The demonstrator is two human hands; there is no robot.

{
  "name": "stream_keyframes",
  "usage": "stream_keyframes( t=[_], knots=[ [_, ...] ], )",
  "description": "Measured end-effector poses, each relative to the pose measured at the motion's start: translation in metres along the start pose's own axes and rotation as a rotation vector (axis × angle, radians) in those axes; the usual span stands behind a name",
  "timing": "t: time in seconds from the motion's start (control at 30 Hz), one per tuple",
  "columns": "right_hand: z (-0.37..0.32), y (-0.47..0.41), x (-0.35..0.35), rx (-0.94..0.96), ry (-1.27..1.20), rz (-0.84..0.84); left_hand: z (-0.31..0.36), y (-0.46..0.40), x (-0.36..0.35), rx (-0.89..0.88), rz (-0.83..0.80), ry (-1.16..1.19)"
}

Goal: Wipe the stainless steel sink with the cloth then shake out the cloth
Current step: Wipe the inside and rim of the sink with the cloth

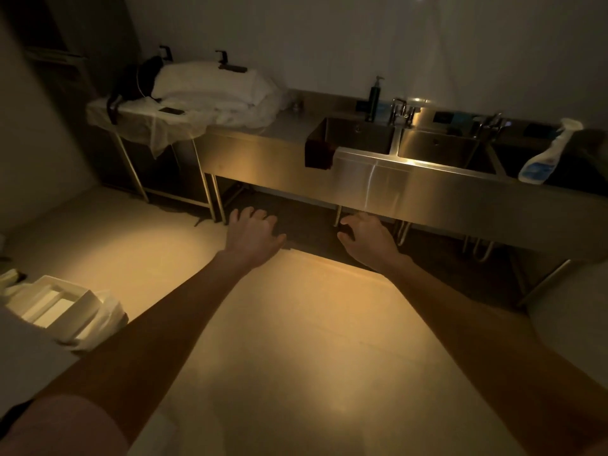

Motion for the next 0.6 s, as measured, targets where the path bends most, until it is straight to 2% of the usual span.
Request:
stream_keyframes(
  t=[0.33,0.6],
  knots=[
    [-0.013,-0.07,-0.054,0.021,0.003,-0.091,-0.047,-0.058,-0.038,0.005,-0.043,0.018],
    [0.0,-0.17,-0.088,0.08,-0.009,-0.122,-0.065,-0.154,-0.059,0.059,-0.069,0.006]
  ],
)
Point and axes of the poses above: each hand's wrist, its own y-axis away from the middle knuckle, its own x-axis out of the back of the hand, z = x × y, the point moved 6 cm from there along -y, towards the middle knuckle, and after that the axes turned 11 degrees about y, right-handed, at the moved point
